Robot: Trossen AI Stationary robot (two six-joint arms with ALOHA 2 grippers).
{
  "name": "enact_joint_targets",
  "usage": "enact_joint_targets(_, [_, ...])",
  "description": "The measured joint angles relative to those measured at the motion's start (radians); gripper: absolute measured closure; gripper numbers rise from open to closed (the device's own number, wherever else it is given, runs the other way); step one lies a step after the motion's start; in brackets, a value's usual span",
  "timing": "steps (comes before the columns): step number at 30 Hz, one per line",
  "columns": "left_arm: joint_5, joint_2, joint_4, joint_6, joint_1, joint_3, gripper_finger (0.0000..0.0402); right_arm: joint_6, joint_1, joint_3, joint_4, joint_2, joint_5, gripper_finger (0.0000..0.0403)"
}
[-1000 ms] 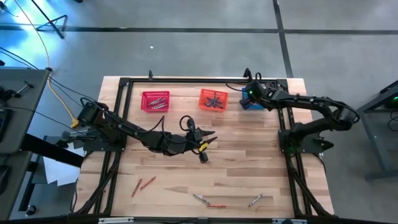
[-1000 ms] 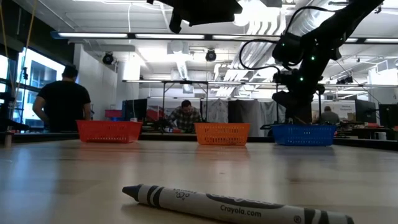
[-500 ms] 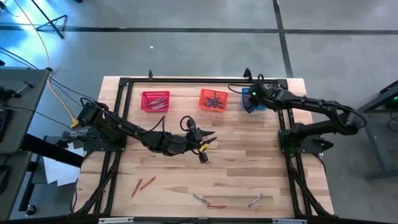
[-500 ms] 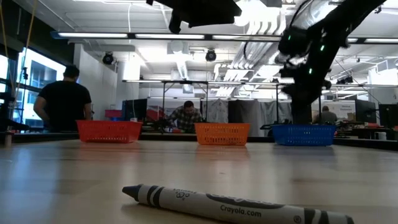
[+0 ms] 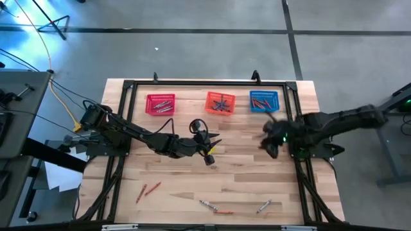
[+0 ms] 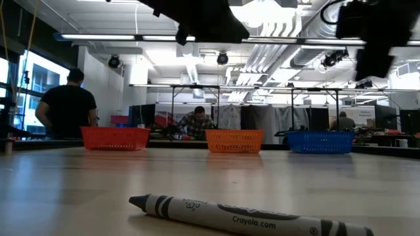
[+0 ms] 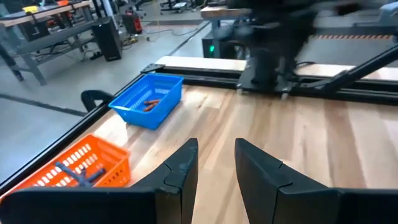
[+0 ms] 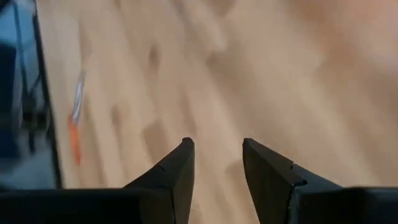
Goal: Sort crayons
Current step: Put the gray crayon into the red bin
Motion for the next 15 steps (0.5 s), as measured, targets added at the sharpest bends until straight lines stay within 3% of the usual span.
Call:
enact_joint_targets(5, [0.004,0.0,-0.004,-0.008,0.02,0.0,0.0308,0.12,0.26,0.0,0.013,0.103,-0.007,0.0275])
enact_joint_targets(15, [0.036,0.0,0.005,-0.023,0.023,0.0,0.0308,0.25,0.546,-0.001,0.238,0.372,-0.256,0.0275])
